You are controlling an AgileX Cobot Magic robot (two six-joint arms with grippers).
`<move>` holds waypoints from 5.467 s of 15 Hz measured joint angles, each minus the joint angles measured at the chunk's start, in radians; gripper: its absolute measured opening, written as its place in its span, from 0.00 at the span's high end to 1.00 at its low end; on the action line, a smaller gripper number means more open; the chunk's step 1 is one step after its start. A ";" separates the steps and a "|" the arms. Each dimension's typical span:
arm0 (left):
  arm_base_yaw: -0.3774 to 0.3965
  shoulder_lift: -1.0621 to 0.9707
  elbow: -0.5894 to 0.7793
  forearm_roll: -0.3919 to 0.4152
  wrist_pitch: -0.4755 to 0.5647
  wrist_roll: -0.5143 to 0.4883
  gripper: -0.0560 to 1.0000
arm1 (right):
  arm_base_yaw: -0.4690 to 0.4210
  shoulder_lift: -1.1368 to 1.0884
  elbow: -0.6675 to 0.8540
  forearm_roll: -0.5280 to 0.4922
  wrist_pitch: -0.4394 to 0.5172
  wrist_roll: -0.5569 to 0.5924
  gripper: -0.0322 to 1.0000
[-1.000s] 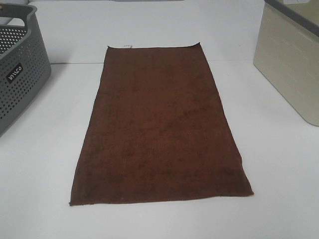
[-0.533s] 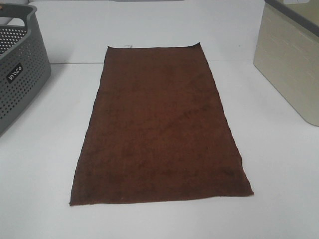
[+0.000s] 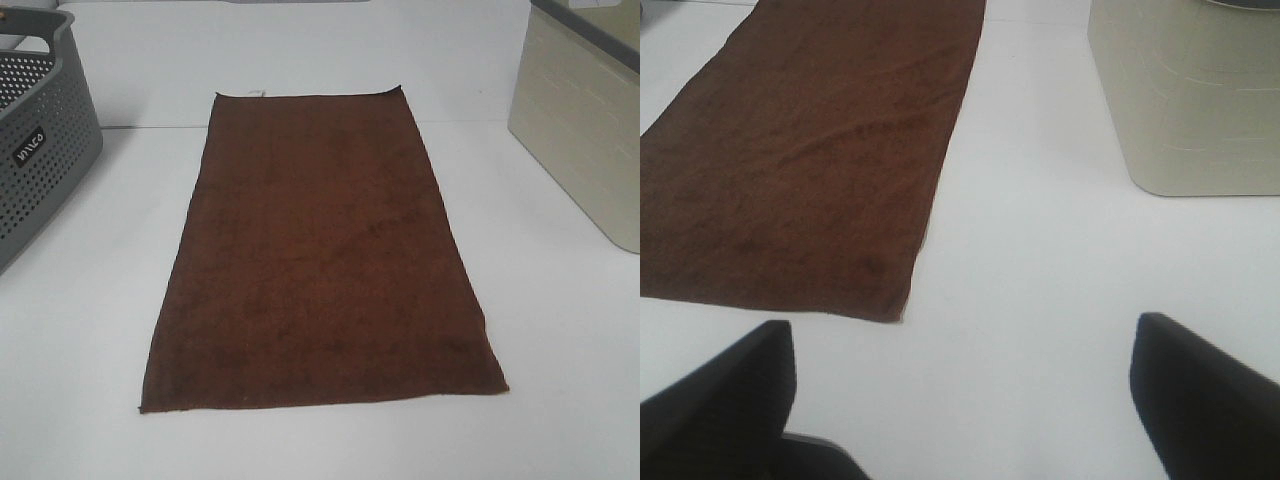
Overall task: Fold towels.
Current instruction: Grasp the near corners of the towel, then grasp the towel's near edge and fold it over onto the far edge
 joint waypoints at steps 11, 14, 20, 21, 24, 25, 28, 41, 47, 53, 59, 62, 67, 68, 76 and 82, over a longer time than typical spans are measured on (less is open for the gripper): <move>0.000 0.080 -0.034 -0.065 -0.264 -0.132 0.42 | 0.000 0.062 -0.008 0.000 -0.091 0.084 0.15; 0.000 0.238 -0.021 -0.167 -0.417 -0.161 0.43 | 0.000 0.196 -0.008 0.007 -0.174 0.164 0.15; 0.000 0.876 -0.019 -0.478 -0.453 0.065 0.43 | 0.000 0.748 -0.017 0.115 -0.317 0.152 0.15; 0.000 0.972 -0.018 -0.541 -0.456 0.141 0.43 | 0.000 0.851 -0.017 0.145 -0.331 0.110 0.15; 0.000 1.212 -0.018 -0.718 -0.457 0.343 0.43 | 0.000 1.102 -0.026 0.244 -0.380 -0.035 0.15; 0.000 1.290 -0.018 -0.804 -0.457 0.422 0.43 | 0.000 1.189 -0.044 0.298 -0.389 -0.094 0.15; 0.000 1.497 -0.019 -1.043 -0.460 0.677 0.40 | 0.000 1.414 -0.111 0.430 -0.406 -0.256 0.15; -0.124 1.956 -0.155 -1.479 -0.417 1.121 0.34 | 0.031 1.888 -0.232 0.796 -0.447 -0.628 0.26; -0.204 2.025 -0.250 -1.481 -0.467 1.073 0.82 | 0.132 1.925 -0.244 0.847 -0.558 -0.528 0.79; -0.204 2.027 -0.258 -1.413 -0.425 1.012 0.95 | 0.132 1.884 -0.237 0.800 -0.546 -0.503 0.97; -0.205 1.846 -0.111 -1.377 -0.464 0.974 0.95 | 0.132 1.642 -0.231 0.591 -0.394 -0.281 0.97; -0.205 1.686 0.019 -1.377 -0.473 0.968 0.95 | 0.132 1.580 -0.145 0.582 -0.373 -0.260 0.97; -0.206 1.480 0.189 -1.377 -0.467 0.922 0.95 | 0.132 1.517 0.039 0.608 -0.367 -0.261 0.97; -0.206 1.464 0.195 -1.377 -0.466 0.882 0.95 | 0.132 1.517 0.040 0.611 -0.368 -0.265 0.97; -0.206 1.625 -0.100 -1.213 -0.461 0.645 0.95 | 0.132 1.593 -0.262 0.613 -0.347 -0.288 0.97; -0.183 1.920 -0.656 -0.950 -0.447 0.330 0.95 | 0.132 1.898 -0.761 0.535 -0.249 -0.199 0.97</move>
